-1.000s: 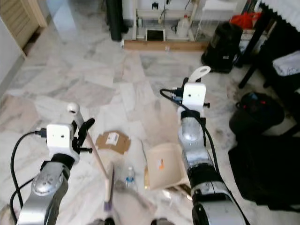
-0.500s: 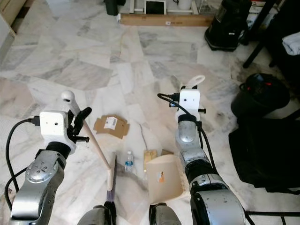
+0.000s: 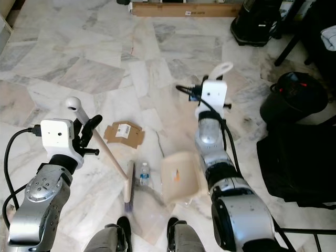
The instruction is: Sweep floor
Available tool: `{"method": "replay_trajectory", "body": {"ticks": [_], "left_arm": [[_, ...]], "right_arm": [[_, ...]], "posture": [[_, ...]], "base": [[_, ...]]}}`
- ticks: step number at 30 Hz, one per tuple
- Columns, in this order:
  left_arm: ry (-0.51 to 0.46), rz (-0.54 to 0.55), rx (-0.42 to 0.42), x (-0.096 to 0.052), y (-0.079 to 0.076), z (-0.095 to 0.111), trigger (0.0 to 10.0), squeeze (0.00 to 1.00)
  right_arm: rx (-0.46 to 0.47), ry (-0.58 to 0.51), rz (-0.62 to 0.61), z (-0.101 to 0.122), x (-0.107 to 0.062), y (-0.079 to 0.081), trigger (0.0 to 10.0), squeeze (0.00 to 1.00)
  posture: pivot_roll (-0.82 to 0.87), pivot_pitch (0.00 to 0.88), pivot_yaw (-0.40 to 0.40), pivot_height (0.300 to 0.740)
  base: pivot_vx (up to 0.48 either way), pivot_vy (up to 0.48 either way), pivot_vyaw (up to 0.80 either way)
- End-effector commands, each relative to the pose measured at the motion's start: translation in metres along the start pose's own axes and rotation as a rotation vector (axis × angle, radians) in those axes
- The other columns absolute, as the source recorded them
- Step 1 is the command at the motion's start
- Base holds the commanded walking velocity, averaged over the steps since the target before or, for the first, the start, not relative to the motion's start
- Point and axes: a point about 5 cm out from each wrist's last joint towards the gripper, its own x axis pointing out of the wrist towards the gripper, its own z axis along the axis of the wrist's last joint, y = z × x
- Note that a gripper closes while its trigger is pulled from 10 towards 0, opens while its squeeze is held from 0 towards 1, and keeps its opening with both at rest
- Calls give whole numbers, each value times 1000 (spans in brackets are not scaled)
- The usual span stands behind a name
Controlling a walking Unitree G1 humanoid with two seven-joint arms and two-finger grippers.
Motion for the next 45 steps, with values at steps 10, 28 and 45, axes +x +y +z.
{"method": "replay_trajectory", "body": {"ticks": [10, 28, 45], "left_arm": [[-56, 25, 23, 2, 5, 19, 10000, 0], [-12, 9, -3, 5, 0, 17, 10000, 0], [145, -179, -151, 3, -25, -1, 10000, 0]], "right_arm": [[-66, 37, 68, -18, -15, 9, 10000, 0], [-41, 177, 156, -46, -40, 26, 10000, 0], [-14, 205, 179, -45, -43, 40, 10000, 0]], "posture": [[95, 423, -48, 740], [108, 465, -71, 740], [100, 468, -79, 740]], "base": [[0, 0, 0], [0, 0, 0], [0, 0, 0]]}}
